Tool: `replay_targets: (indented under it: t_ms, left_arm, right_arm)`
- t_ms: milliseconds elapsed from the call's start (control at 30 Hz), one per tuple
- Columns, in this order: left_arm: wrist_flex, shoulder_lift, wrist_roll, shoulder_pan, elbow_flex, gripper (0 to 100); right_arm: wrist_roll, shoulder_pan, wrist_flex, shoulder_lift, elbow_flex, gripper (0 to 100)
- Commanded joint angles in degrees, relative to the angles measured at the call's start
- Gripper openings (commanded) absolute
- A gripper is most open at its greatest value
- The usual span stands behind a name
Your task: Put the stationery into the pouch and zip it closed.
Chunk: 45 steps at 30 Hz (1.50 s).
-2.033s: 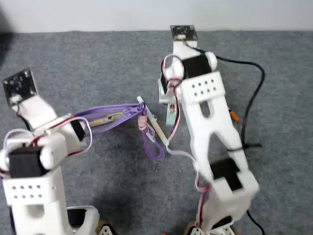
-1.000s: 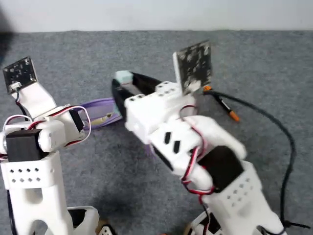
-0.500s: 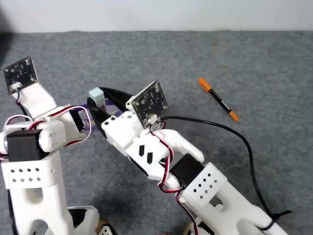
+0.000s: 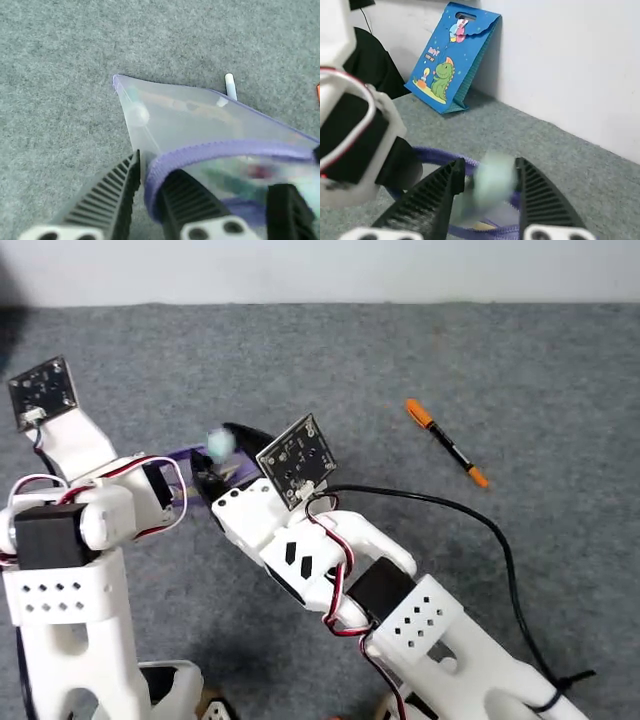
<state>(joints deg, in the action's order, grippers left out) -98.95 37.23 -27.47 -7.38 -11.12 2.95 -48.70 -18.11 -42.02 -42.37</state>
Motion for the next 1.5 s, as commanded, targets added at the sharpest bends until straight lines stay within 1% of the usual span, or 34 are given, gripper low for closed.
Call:
replay_targets:
  t_ms: [0, 133, 233, 300, 367, 467, 567, 667, 767, 833, 967, 1233, 1333, 1467]
  left_arm:
    - [0.2, 0.0, -0.5, -0.1, 3.4, 1]
    - [0.2, 0.0, -0.5, -0.1, 3.4, 1]
    - [0.1, 0.1, -0.5, -0.1, 3.4, 1]
    - [0.0, 0.2, -0.5, -0.1, 3.4, 1]
    - [-0.1, 0.3, -0.5, -0.1, 3.4, 1]
    - [-0.1, 0.4, -0.5, -0.1, 3.4, 1]
    - [-0.1, 0.4, -0.5, -0.1, 3.4, 1]
    - [-0.1, 0.4, -0.5, -0.1, 3.4, 1]
    - [-0.2, 0.5, -0.5, -0.2, 3.4, 1]
    - [-0.3, 0.5, -0.5, -0.2, 3.4, 1]
    - [-0.3, 0.5, -0.5, -0.2, 3.4, 1]
    - [-0.3, 0.5, -0.5, -0.2, 3.4, 1]
    - [-0.3, 0.5, -0.5, -0.2, 3.4, 1]
    - [-0.3, 0.5, -0.5, -0.2, 3.4, 1]
  right_arm:
    - [-0.6, 0.0, -0.1, -1.5, 4.0, 7.6]
    - [-0.6, 0.0, -0.1, -1.3, 4.3, 1.2]
    - [-0.9, 0.5, -0.7, -1.7, 4.7, 2.7]
    - [-0.6, 3.6, -1.8, -1.7, 6.6, 5.8]
    - [-0.4, 8.0, -5.0, -1.5, 9.4, 8.4]
    - [3.5, 15.3, -11.8, -0.8, 12.1, 9.4]
    - [6.5, 21.1, -17.4, 1.8, 12.7, 9.7]
    - [8.3, 24.2, -21.6, 6.5, 12.7, 9.8]
    - [8.4, 24.3, -25.2, 14.2, 15.7, 9.8]
    - [8.4, 24.5, -27.2, 21.1, 21.2, 9.8]
    - [8.4, 24.5, -33.8, 37.3, 37.2, 9.8]
    - [7.9, 24.4, -52.6, 70.6, 75.9, 9.9]
    - [5.5, 24.2, -59.8, 81.1, 89.4, 9.9]
    - [3.6, 24.2, -66.7, 92.9, 105.5, 9.9]
